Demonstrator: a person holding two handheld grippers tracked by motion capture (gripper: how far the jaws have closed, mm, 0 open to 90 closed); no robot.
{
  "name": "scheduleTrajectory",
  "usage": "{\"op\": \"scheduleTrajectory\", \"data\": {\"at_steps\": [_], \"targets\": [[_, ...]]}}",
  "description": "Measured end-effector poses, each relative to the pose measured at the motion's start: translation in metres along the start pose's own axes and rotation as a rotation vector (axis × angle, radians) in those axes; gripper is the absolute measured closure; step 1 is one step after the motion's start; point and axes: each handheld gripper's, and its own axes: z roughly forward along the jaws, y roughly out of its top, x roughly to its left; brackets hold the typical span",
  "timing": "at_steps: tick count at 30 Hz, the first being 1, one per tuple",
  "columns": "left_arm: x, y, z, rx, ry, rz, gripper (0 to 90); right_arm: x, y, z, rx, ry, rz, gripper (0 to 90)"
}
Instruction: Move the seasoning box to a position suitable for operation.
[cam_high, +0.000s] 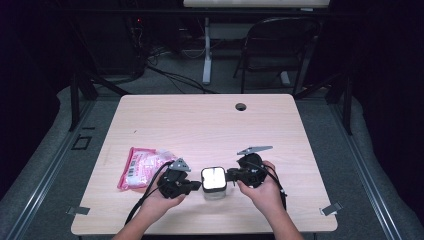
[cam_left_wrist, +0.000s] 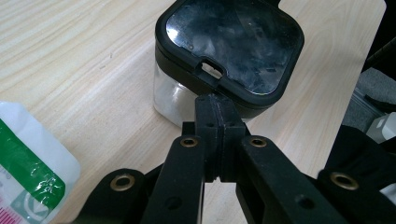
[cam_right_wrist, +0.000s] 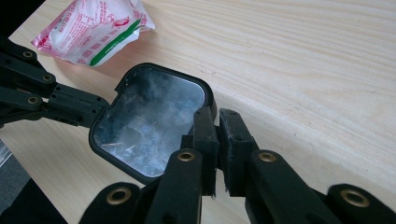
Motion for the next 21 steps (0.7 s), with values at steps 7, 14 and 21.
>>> {"op": "scheduleTrajectory", "data": {"at_steps": [7, 14, 21], "targets": [[-0.0001, -0.0001, -0.0004, -0.001, -0.004, -0.005, 89.9, 0.0002, 0.0000, 0.0001, -0.001, -0.001, 0.005, 86.4], [0.0008, 0.0011, -0.0038, -0.018, -0.006, -0.014, 89.9, 0.0005, -0.0003, 0.0000, -0.001, -0.003, 0.018, 86.5], [0.0011, 0.0023, -0.0058, -0.032, -0.016, -0.020, 89.8, 0.0001, -0.0011, -0.0004, -0.003, 0.003, 0.032, 86.5]]}}
